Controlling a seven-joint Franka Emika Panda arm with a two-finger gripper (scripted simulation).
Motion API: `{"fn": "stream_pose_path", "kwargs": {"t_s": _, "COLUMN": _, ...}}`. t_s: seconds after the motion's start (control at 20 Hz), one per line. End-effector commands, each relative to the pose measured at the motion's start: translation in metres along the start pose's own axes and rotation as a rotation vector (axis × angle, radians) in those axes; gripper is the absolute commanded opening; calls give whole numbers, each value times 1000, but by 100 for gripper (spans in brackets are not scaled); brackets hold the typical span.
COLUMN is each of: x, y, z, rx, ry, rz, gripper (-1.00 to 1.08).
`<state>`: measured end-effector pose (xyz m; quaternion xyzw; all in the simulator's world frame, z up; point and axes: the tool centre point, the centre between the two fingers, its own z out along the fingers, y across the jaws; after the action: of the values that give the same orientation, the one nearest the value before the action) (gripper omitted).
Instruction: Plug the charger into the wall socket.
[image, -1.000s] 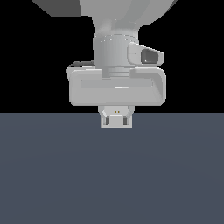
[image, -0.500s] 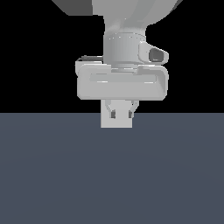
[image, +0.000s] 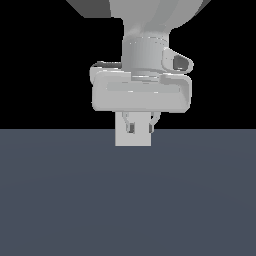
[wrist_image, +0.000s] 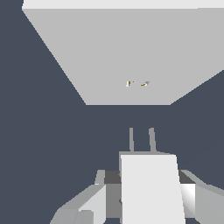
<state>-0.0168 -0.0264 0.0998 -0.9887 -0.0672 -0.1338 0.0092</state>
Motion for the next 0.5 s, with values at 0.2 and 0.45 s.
{"fn": "stream_pose_path", "kwargs": {"t_s": 0.2, "x": 1, "y": 0, "z": 0, "rx": 1, "ry": 0, "rz": -4, "gripper": -100}}
{"fn": "stream_pose_path", "kwargs": {"t_s": 0.45, "x": 5, "y": 0, "z": 1, "rx": 1, "ry": 0, "rz": -4, "gripper": -100}}
